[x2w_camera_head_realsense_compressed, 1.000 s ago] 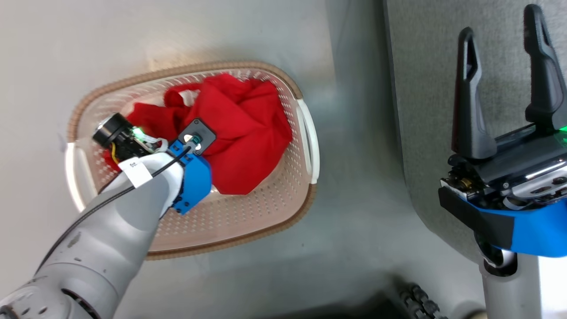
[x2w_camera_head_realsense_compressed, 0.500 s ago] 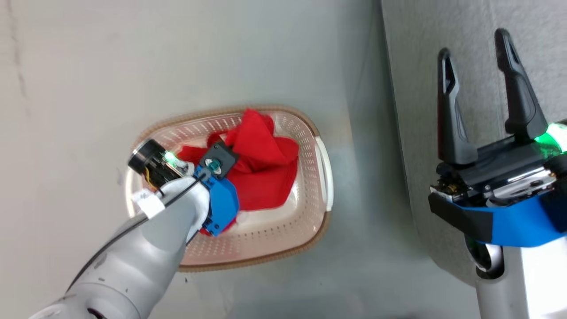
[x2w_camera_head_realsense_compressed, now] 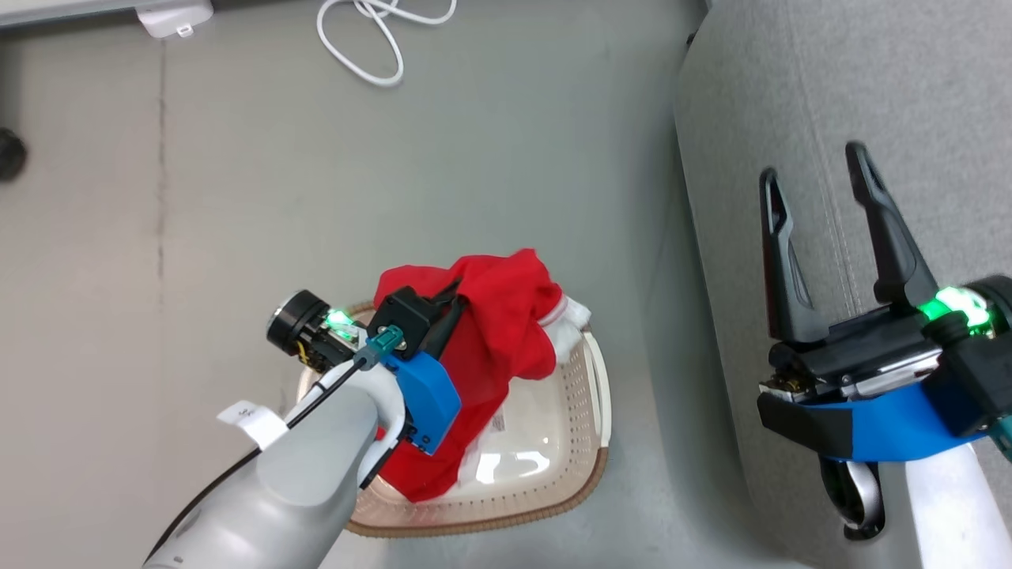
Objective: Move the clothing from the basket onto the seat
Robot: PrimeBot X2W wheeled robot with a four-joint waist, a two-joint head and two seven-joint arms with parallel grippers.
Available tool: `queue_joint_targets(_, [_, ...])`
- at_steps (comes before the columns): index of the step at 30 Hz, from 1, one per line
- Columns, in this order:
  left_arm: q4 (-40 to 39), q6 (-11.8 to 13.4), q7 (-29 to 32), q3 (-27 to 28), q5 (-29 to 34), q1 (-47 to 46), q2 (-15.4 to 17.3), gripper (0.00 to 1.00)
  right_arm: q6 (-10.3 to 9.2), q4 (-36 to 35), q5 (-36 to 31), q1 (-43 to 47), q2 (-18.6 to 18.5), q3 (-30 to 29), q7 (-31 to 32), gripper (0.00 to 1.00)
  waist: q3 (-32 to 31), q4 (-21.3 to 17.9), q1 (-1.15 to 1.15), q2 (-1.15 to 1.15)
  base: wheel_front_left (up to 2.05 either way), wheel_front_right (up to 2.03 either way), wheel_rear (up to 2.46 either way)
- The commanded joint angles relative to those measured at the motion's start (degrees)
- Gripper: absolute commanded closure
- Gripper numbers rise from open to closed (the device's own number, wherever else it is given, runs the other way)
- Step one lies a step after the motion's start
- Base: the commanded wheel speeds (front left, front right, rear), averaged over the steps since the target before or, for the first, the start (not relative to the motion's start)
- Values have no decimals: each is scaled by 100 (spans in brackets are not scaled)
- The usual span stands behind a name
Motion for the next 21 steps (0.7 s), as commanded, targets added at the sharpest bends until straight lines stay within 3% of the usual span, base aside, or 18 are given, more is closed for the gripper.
queue_joint_targets(1, [-117, 42, -28, 96, 59, 75, 22, 100, 2, 39, -26, 99, -19, -14, -16, 0, -157, -50, 1, 0, 0, 0, 0])
queue_joint_targets(10, [-1373, 135, -28, 1053, 457, 683, 191, 100, 2, 230, 55, 474, -19, -24, -11, 0, -918, 116, 1, 0, 0, 0, 0])
queue_joint_targets(21, [-2577, 128, -29, 1783, 918, 1065, 269, 100, 2, 361, 180, 811, -19, 40, -11, 0, -1548, 137, 1, 0, 0, 0, 0])
